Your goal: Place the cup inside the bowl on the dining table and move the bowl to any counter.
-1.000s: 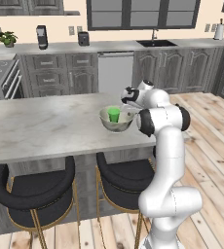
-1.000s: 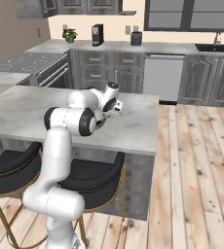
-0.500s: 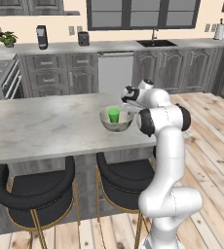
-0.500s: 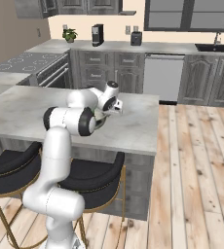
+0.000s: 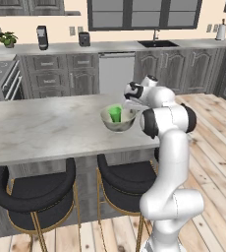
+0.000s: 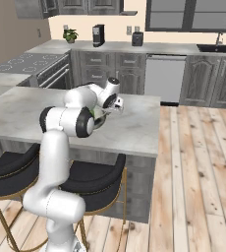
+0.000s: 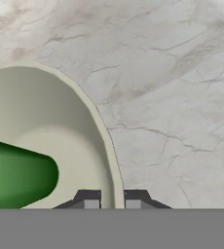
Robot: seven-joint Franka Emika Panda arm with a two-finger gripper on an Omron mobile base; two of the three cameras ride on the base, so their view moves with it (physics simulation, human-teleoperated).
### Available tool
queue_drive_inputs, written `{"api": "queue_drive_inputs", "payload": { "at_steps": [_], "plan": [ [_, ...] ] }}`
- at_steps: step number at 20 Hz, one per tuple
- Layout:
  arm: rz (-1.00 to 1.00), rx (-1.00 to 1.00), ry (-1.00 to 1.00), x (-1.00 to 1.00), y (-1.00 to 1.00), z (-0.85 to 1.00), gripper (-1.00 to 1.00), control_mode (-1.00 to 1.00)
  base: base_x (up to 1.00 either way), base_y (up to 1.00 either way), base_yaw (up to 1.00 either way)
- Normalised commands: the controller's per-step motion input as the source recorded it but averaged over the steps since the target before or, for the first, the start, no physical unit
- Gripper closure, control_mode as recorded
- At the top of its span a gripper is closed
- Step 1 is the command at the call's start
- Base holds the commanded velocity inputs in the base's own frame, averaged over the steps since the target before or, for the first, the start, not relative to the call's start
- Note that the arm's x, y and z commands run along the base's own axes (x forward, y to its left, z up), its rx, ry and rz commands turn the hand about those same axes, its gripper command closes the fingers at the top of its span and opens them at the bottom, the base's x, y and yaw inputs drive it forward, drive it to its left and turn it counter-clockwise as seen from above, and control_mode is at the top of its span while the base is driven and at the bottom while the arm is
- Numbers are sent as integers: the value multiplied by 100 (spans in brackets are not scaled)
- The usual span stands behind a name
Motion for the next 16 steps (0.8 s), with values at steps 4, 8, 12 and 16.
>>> {"api": "queue_drive_inputs", "payload": {
  "at_steps": [4,8,12,16],
  "plan": [
    [0,14,0,-5,-6,6,100,-100,0,0,0],
    [0,15,0,-16,-8,21,100,-100,0,0,0],
    [0,7,-4,-37,-5,46,100,-100,0,0,0],
    [0,1,-5,-58,0,47,100,-100,0,0,0]
  ]
}}
